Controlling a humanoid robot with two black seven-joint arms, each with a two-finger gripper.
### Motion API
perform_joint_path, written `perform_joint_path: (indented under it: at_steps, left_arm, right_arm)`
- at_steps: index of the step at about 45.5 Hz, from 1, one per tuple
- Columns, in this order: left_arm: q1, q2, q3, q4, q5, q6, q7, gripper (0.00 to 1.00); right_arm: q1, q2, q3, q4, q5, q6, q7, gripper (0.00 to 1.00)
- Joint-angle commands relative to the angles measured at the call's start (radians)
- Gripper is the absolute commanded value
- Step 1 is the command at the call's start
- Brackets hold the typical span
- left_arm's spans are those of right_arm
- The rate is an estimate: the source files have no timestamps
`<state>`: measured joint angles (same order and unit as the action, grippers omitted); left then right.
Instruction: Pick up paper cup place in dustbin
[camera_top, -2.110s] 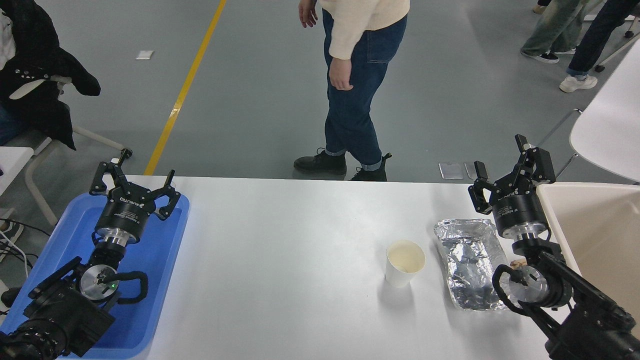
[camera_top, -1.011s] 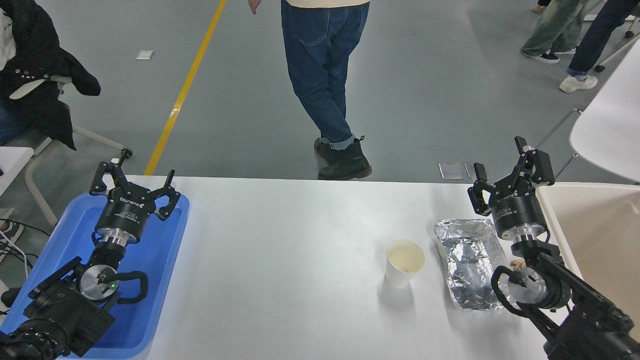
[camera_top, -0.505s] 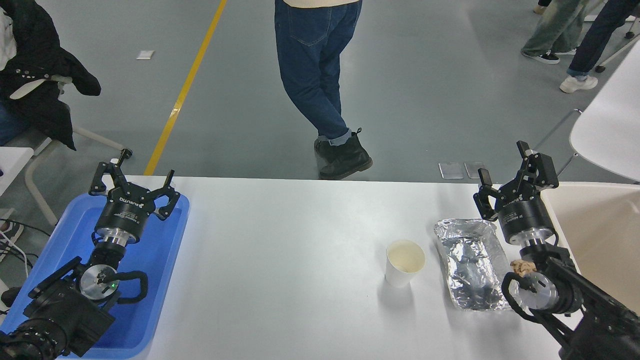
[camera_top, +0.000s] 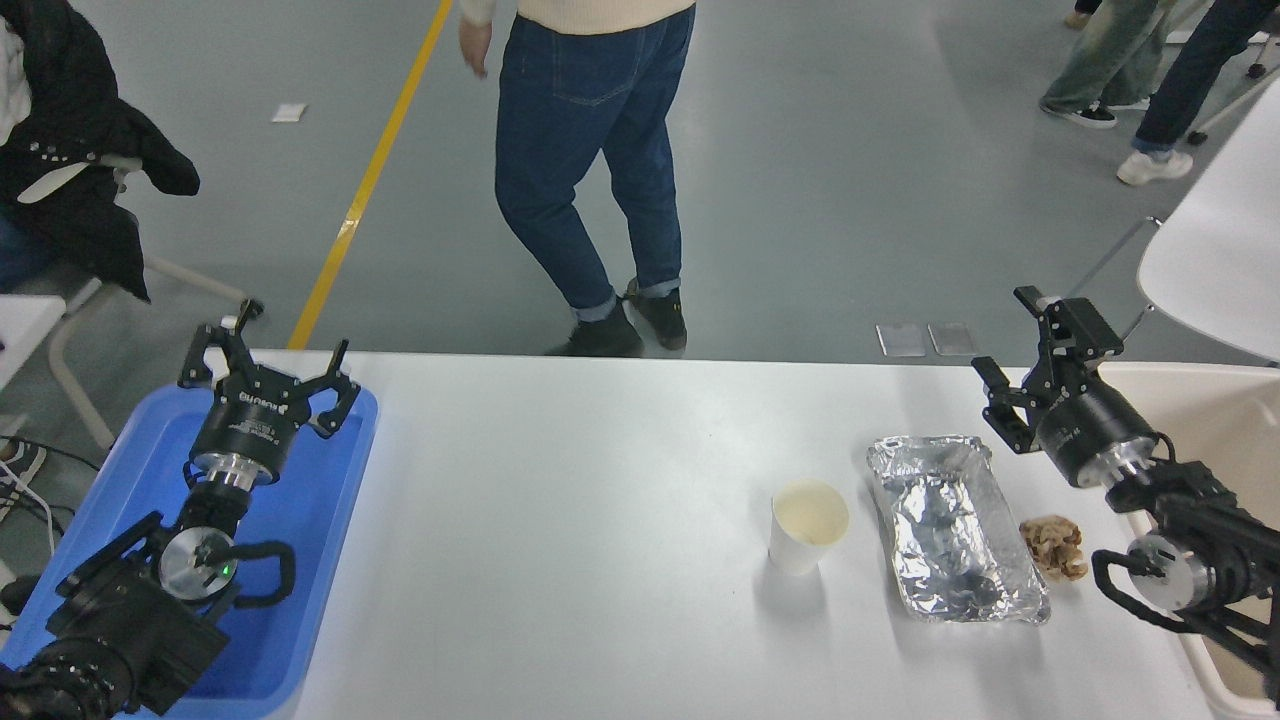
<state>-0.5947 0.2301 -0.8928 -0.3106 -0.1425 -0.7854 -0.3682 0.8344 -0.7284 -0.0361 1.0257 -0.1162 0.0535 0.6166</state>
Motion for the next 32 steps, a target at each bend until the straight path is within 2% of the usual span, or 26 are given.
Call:
perform_joint_path:
  at_steps: [1, 9, 18, 32]
  left_arm:
    - [-0.002, -0.001, 0.0, -0.001, 0.003, 0.0, 0.003, 1.0]
    - [-0.002, -0.002, 0.0, -0.001, 0.003, 0.0, 0.003, 1.0]
    - [-0.002, 0.0, 0.0, -0.001, 0.003, 0.0, 0.003, 1.0]
    - [-0.001, 0.0, 0.0, -0.001, 0.003, 0.0, 0.003, 1.0]
  right_arm:
    - [0.402, -0.039, -0.643, 0.03, 0.018, 0.045, 0.0, 1.0]
    - [0.702, 0.018, -0.996, 0.126, 0.018, 0.153, -0.001, 1.0]
    - [0.982, 0.17, -1.284, 0.221, 0.003, 0.331, -0.001, 1.0]
    - [1.261, 0.337, -1.378, 0.366, 0.003, 0.64, -0.011, 1.0]
